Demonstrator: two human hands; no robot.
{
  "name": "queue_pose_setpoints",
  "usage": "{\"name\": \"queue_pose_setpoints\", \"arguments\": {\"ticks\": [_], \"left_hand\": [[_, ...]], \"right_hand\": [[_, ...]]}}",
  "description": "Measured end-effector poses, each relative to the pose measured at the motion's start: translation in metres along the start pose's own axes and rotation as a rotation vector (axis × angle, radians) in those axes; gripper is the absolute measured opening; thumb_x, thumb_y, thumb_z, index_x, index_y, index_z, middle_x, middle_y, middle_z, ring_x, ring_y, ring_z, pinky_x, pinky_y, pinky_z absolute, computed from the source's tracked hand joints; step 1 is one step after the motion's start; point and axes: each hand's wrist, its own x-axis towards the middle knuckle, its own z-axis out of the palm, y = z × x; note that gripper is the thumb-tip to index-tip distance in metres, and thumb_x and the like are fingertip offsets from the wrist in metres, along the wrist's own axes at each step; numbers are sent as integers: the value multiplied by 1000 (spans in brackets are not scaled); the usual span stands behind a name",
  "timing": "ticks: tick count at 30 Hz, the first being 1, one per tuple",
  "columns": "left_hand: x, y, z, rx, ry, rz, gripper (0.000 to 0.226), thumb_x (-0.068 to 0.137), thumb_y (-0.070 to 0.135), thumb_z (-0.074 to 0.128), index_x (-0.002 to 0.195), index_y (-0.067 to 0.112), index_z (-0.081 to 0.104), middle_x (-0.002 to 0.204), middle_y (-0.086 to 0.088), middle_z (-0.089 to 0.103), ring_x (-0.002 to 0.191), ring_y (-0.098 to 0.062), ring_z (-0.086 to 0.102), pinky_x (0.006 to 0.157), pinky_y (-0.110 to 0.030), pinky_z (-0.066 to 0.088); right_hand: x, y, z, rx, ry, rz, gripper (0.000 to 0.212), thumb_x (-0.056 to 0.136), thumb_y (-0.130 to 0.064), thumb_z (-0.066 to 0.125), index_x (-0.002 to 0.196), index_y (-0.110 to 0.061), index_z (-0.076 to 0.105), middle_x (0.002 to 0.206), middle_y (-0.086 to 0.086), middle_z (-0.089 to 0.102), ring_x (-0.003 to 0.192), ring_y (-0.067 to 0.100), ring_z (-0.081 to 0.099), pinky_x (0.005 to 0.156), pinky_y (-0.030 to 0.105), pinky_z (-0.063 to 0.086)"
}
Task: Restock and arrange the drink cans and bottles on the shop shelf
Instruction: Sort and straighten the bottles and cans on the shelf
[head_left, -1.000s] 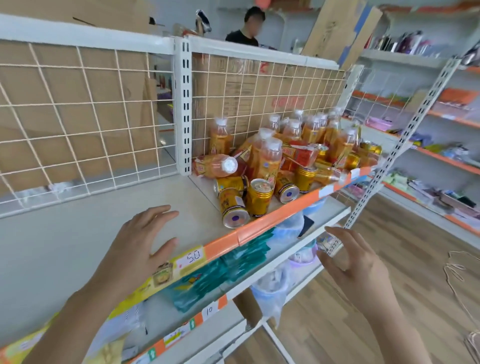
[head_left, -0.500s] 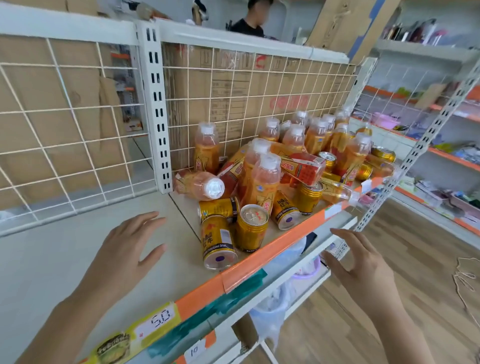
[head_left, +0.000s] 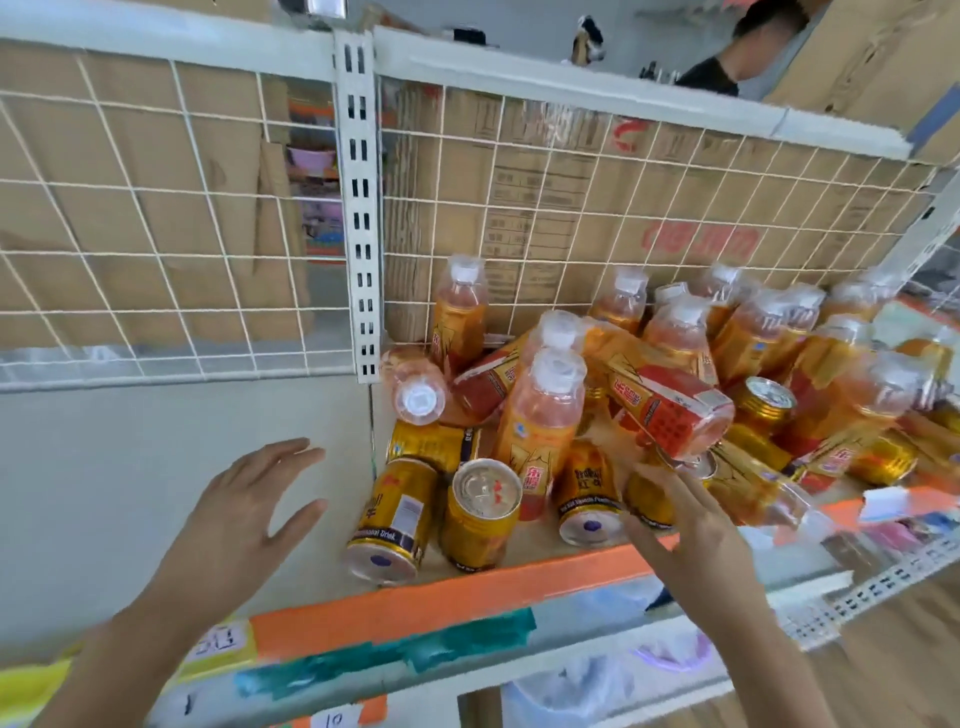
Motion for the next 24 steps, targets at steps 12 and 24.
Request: {"name": "queue_pose_setpoints", "arguments": {"ticks": [12, 24], "left_hand": [[-14, 92, 42, -111, -80, -274, 86, 59, 79, 41, 133, 35, 37, 127, 19, 40, 105, -7, 51, 75, -12, 39], [22, 89, 45, -185, -299, -710, 72, 77, 49, 68, 134, 21, 34, 112, -5, 61, 97, -24, 58, 84, -35, 47]], "right_hand": [[34, 19, 27, 162, -222, -178, 55, 81, -47, 59, 129, -20, 51, 126, 3, 52, 104, 28, 58, 78, 39, 54], [41, 9, 36, 160, -325, -108, 63, 86, -47, 57, 140, -25, 32, 148, -1, 29, 125, 18, 45, 94, 29, 46]]}}
